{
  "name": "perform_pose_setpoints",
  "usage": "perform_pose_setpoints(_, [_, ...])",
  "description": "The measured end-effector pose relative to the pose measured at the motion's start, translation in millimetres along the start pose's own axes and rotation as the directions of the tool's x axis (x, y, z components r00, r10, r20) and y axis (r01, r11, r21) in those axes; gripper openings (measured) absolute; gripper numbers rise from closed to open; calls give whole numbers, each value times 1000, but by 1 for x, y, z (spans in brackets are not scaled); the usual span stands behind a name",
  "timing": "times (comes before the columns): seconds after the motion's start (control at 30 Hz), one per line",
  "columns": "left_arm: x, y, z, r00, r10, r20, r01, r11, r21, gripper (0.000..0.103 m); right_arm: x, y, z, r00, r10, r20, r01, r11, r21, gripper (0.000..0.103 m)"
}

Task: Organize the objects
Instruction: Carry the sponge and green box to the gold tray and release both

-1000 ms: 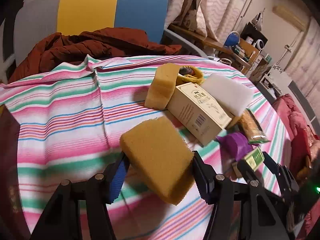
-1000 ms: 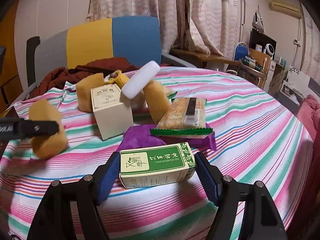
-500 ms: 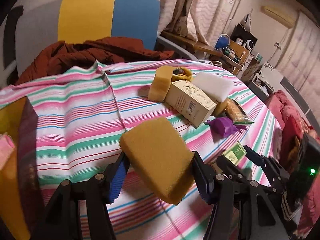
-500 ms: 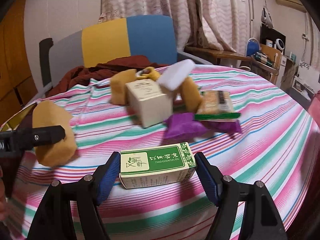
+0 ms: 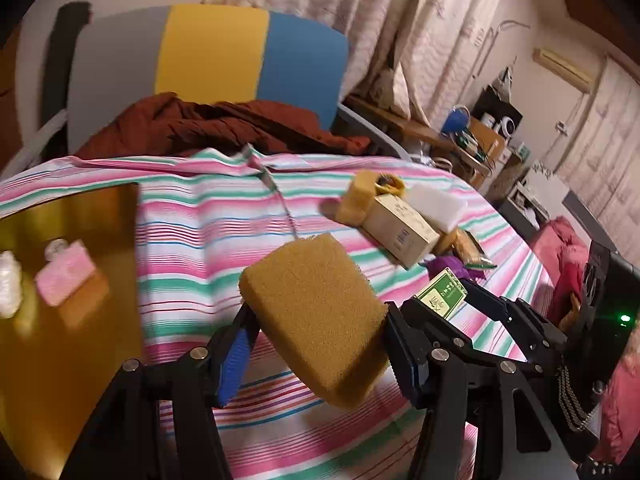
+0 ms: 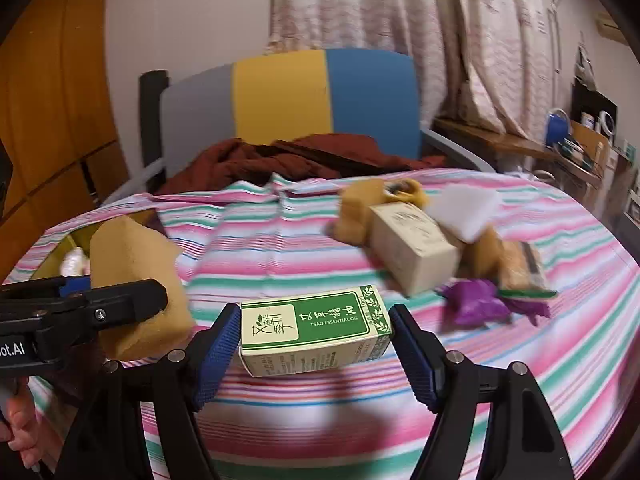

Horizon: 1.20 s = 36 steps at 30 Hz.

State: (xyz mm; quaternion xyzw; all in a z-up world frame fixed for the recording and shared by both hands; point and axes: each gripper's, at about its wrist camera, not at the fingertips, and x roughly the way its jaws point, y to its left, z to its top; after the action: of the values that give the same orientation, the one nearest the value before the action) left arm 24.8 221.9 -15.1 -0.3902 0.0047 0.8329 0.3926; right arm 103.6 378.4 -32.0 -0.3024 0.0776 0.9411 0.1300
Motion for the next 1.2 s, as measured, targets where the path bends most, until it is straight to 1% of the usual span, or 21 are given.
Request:
perform_pose_setpoints(0.2, [-28, 33, 1, 998, 33, 44, -30, 997, -70, 62, -1, 36, 13, 998, 63, 15, -62, 996, -60, 76])
perform_pose_setpoints(0.47, [-59, 83, -4, 991, 96, 89, -79, 981, -176, 62, 1, 78, 29, 991, 133, 17, -131, 985, -114, 76])
perform_pose_setpoints(0.67, [-84, 120, -13, 975, 189, 114, -158, 959, -236, 62, 0, 113, 38, 979, 204, 5, -201, 967, -157, 76])
perform_pose_setpoints(0.77, [-93, 142, -20, 964, 243, 105, -206, 937, -284, 62, 1, 133, 41, 969, 247, -19, -247, 952, -182, 76])
perform_pose_setpoints(0.9, [-99, 173, -29, 953, 294, 75, -248, 897, -365, 62, 13, 172, 39, 950, 298, -99, -313, 920, -234, 76])
perform_pose_setpoints(0.97, [-101, 189, -34, 946, 318, 57, -271, 877, -396, 62, 24, 193, 35, 934, 320, -158, -351, 903, -248, 76])
perform_pose_setpoints(1.0, [-103, 199, -36, 941, 335, 49, -286, 865, -413, 62, 29, 200, 33, 927, 330, -178, -367, 896, -251, 76])
perform_pose_setpoints(1.03, [-104, 205, -37, 938, 344, 42, -295, 858, -421, 62, 33, 207, 30, 921, 339, -194, -380, 890, -252, 76])
perform_pose_setpoints(1.1, [-105, 220, -38, 932, 363, 24, -316, 840, -441, 62, 40, 220, 26, 902, 363, -232, -416, 876, -245, 76])
perform_pose_setpoints(1.17, [-105, 230, -40, 931, 365, 9, -322, 830, -456, 63, 51, 233, 24, 867, 414, -279, -475, 855, -209, 77])
perform_pose_setpoints(1.2, [-105, 235, -41, 930, 367, 2, -324, 824, -464, 64, 54, 237, 22, 854, 428, -295, -493, 848, -197, 78])
